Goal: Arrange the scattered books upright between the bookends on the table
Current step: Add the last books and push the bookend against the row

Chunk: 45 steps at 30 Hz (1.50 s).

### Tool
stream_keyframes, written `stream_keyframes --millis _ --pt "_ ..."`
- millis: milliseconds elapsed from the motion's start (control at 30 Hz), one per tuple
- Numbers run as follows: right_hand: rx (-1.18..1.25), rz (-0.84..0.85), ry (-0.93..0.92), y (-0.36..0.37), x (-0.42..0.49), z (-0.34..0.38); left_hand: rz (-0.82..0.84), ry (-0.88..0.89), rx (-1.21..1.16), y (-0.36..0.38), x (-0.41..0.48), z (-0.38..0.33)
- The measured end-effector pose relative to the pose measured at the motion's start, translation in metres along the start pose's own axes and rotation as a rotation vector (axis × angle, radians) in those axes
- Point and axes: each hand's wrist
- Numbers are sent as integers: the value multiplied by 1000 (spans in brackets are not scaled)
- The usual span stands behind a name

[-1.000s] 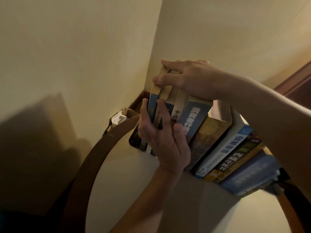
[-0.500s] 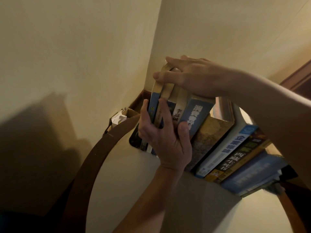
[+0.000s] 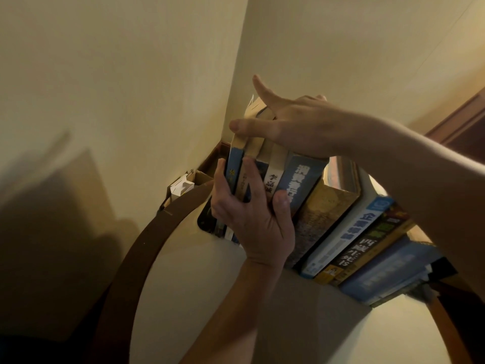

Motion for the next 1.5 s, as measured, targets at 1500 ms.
stream_keyframes --millis 1500 --pt "170 -688 -86 66 -125 -11 570 -55 -177 -51 131 -7"
Point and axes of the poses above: each hand's wrist, its own x-axis towards the middle knuckle, its own y-axis out of the palm, z = x × y, and after that the axes turned 7 degrees about -z, right-handed
